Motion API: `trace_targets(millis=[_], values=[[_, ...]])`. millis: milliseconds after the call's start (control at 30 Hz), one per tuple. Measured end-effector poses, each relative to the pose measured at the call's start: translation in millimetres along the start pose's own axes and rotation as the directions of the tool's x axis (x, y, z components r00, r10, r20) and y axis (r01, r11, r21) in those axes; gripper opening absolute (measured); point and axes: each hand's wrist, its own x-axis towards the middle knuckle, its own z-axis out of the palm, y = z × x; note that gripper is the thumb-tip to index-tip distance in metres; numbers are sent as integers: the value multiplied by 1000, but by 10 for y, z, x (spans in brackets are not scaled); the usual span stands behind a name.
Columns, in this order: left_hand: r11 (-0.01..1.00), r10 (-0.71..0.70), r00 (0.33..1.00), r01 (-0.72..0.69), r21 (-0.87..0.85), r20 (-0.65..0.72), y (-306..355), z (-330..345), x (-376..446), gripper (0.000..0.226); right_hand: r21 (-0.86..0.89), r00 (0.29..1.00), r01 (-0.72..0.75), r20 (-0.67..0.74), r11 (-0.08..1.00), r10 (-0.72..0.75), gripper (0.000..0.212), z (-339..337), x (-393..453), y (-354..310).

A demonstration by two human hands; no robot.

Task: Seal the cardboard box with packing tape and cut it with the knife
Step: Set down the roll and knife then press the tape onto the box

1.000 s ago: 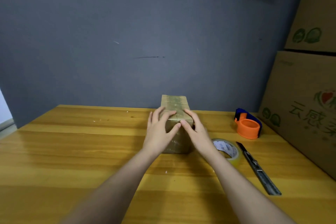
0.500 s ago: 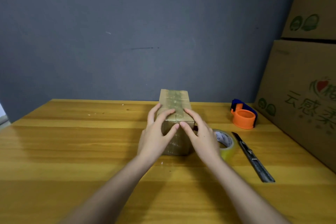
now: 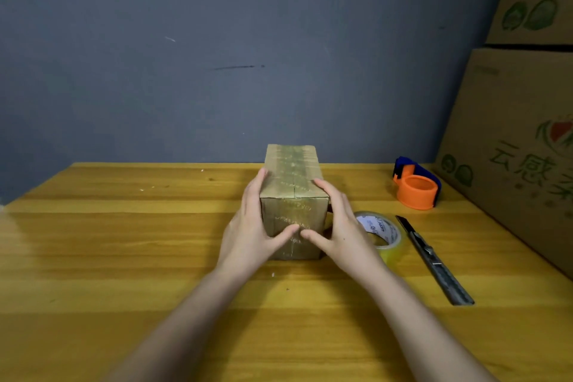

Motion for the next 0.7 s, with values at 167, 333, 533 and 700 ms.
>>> trace_targets(millis=[167,333,533,700], values=[[994,65,998,-65,-87,-4,-49,2,25,80,183,990,-47,-125,982,71,54,111,29,-106],[994,7,994,-19,-111,-114,26,28,47,58,78,928,-120,-345,990,139,53,305,75,-279],[998,64,988,-65,0,-139,-37,86,38,60,-11,921,-56,-387,998,47,57,349,66,-173],[995,90,992,-92,-24,-83,-118,51,32,65,-28,938,-32,-345,999,20,64,316,52,-124]])
